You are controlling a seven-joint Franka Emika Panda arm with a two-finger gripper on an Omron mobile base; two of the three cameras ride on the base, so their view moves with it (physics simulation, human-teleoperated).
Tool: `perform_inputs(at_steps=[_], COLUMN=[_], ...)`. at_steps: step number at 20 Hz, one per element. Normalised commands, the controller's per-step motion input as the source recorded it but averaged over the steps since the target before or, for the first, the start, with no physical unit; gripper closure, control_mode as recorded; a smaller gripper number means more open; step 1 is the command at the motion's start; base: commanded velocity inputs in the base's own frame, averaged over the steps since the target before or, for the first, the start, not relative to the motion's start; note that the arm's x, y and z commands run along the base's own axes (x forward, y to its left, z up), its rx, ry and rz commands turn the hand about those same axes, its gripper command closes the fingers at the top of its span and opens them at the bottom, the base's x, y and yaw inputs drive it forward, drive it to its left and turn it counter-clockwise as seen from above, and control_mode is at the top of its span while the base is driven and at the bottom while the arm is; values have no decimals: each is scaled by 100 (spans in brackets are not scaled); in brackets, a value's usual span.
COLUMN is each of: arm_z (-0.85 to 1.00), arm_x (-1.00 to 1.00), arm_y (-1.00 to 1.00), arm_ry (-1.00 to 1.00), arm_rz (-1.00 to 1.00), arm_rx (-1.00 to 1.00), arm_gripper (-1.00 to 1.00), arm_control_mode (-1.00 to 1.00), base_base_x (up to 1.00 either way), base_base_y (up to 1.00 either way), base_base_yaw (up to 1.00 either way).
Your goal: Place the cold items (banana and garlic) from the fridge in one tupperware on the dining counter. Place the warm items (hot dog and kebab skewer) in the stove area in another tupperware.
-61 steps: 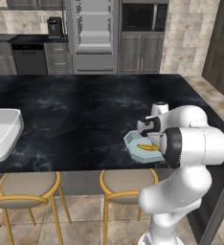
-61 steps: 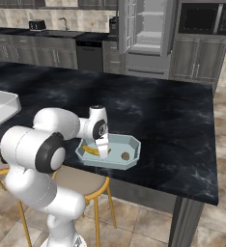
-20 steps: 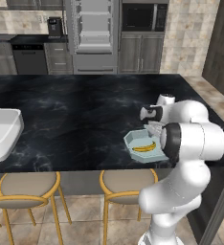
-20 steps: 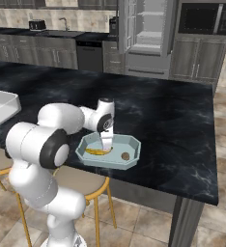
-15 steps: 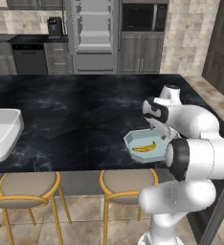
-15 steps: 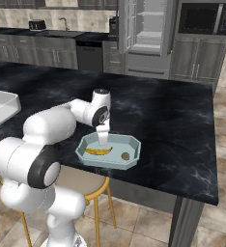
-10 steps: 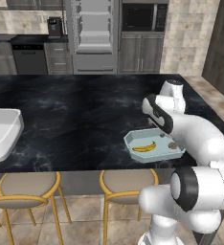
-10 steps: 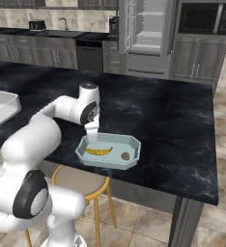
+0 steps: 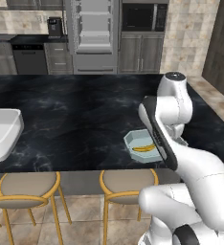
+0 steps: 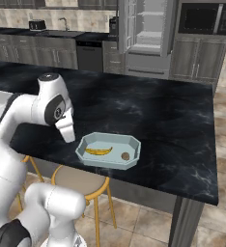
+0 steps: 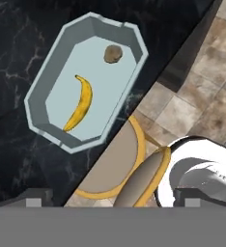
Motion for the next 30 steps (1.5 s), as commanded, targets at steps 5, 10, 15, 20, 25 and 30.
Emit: perform_inputs(at_steps=[5,10,15,20,25,30], arm_z=[50,33,12,-5,-1,0], arm_x=[-94,-87,-54,-30,0,0], arm_y=[3,0,0,-2,0,0], arm_ry=[-3,0,0,0,0,0], arm_rz=[22,39,41,17,0,0], arm_rx=[-18,-14,-6,0,0,0], arm_gripper=[-100,-100,-100,-100,-100,-100], arm_control_mode=[-100,-100,-100,-100,100,100], base_base_x=[0,0,0,0,-23,-100], base_base_y=[0,0,0,0,4,52], base_base_yaw=[0,0,0,0,0,13])
